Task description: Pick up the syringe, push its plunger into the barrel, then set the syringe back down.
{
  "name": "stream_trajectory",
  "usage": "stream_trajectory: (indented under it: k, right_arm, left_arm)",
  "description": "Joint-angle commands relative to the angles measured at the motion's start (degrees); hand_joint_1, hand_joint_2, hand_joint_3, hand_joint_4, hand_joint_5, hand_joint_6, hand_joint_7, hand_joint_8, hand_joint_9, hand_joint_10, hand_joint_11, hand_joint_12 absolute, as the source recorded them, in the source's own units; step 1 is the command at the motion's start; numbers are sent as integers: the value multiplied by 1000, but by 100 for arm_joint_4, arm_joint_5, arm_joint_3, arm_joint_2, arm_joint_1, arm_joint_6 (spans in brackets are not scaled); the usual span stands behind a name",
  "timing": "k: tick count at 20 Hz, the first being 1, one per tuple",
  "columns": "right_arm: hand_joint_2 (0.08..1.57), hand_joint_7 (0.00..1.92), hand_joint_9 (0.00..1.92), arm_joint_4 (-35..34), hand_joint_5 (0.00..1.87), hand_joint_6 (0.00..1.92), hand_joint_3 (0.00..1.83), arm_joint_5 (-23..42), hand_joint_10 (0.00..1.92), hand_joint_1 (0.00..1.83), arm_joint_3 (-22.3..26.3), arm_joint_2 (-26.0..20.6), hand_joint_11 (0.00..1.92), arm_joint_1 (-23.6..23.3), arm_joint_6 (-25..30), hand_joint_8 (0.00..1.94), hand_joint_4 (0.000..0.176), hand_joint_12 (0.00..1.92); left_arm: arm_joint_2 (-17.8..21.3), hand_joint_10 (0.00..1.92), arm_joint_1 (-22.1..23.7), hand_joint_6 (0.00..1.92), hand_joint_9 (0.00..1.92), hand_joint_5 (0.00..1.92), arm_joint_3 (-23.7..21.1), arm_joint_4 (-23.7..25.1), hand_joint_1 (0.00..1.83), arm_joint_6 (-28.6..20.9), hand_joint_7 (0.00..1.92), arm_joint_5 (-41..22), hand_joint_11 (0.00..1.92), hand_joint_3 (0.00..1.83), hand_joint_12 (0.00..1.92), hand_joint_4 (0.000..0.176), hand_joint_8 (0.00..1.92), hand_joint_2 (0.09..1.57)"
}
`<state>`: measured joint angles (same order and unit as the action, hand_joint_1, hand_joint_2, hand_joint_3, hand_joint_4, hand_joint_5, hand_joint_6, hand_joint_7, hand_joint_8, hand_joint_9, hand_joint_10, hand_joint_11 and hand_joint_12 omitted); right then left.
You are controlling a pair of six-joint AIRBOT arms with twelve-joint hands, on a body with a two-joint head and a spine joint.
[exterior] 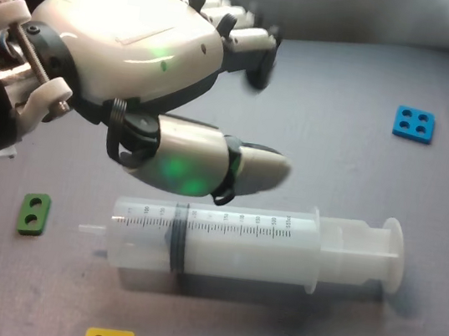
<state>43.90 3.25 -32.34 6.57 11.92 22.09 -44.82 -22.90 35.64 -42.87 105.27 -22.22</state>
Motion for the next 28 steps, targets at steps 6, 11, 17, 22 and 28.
stream_trajectory:
  k: [6,11,17,22,28]
  right_arm:
    - [1235,170,112,-141,216,6,3,232,8,0,19,-6,0,-92,53,5,0,273]
    - [1243,185,134,-486,229,4,3,130,10,0,33,-6,0,-107,53,3,0,318]
    - [1249,213,149,-2350,281,9,1,-757,6,0,126,-11,0,-108,54,2,0,450]
    - [1240,287,207,-3321,345,14,0,-1424,16,0,266,-40,0,-77,55,11,0,592]
    - [1245,323,242,-3645,379,7,0,-1921,11,0,277,-59,0,-47,687,4,0,643]
  left_arm:
    - [14,0,143,1,90,153,-11,136,0,76,122,-471,0,6,234,0,1,1131]
    - [8,4,198,3,126,183,-9,125,0,55,164,-475,0,3,278,0,4,1147]
    - [-110,1,-352,1,93,126,8,59,88,-291,122,-1201,0,0,246,0,1,1164]
    - [-582,0,-964,0,87,99,51,-366,466,-106,103,-1862,0,0,244,0,0,1078]
    - [-1288,1,-1271,1,76,55,254,-645,687,113,74,-2077,0,0,353,0,0,1026]
